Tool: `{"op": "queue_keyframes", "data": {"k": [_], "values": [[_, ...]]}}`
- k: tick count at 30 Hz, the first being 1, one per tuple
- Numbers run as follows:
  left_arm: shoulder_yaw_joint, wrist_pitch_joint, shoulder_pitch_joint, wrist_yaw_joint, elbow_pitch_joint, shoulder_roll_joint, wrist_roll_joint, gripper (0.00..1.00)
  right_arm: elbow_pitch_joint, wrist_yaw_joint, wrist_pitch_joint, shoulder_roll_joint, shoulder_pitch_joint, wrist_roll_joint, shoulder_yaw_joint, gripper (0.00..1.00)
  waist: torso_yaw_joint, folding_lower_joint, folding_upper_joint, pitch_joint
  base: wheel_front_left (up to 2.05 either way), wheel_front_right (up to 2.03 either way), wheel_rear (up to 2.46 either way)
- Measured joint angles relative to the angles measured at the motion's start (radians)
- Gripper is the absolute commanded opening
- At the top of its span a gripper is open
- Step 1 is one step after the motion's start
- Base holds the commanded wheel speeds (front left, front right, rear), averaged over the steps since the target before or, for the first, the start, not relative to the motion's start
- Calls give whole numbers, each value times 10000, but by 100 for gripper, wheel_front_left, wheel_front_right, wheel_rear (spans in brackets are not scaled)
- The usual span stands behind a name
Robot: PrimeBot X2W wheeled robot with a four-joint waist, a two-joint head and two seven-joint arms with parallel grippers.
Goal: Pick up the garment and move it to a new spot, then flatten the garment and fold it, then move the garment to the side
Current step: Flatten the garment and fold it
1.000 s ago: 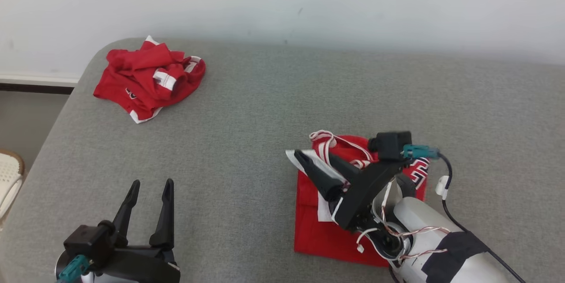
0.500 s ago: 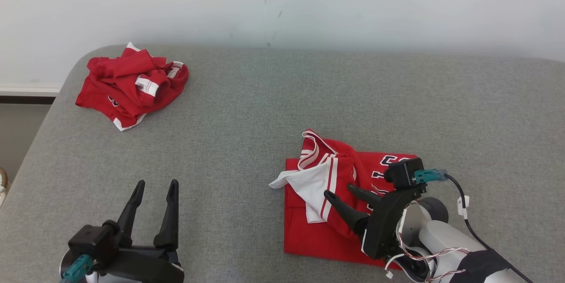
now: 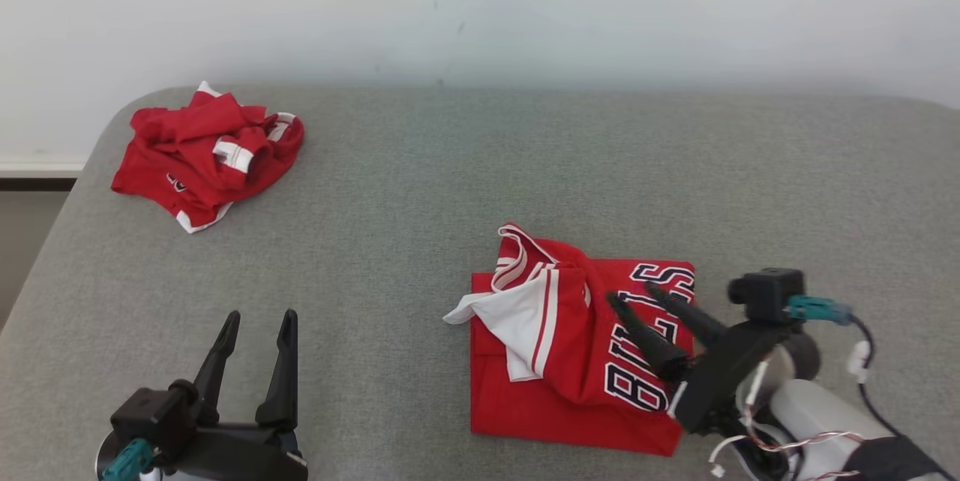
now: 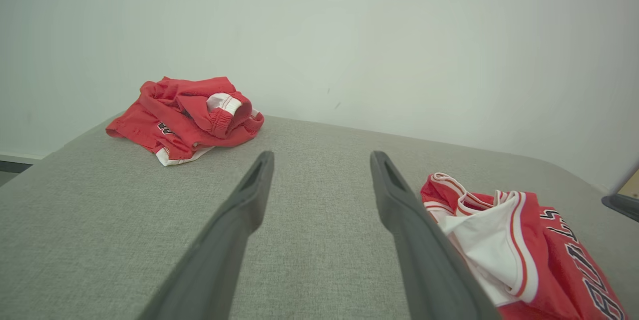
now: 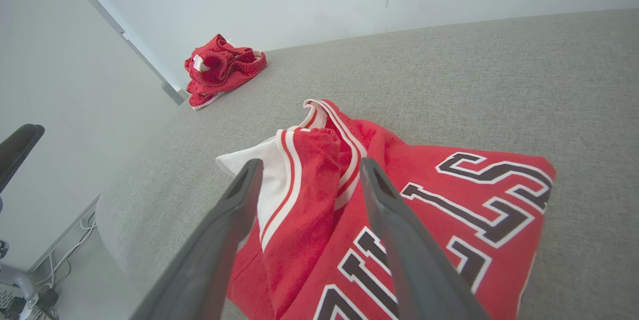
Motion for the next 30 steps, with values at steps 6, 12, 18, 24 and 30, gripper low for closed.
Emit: {"op": "queue_keyframes", "data": {"k": [6, 12, 18, 24, 30], "values": [[23, 0, 204, 0, -111, 10, 15, 100, -554, -104, -709, -535, 342, -98, -499, 100, -282, 0, 0, -83, 0, 0, 0], [-4, 0, 307, -73, -238, -17, 88, 100, -1183, -546, -1599, -915, 911, -130, -1064, 100, -652, 0, 0, -144, 0, 0, 0], [-67, 0, 305, -86, -364, -61, 104, 100, -1526, -1104, -1906, -1371, 1774, -128, -1662, 100, -947, 0, 0, -196, 0, 0, 0], [8, 0, 321, -86, -510, -67, 115, 100, -1950, -1783, -2044, -1689, 2495, -339, -2297, 100, -1127, 0, 0, -206, 0, 0, 0], [113, 0, 321, -84, -520, -67, 136, 100, -2560, -2257, -2052, -1881, 3021, -989, -3085, 100, -1195, 0, 0, -210, 0, 0, 0]]}}
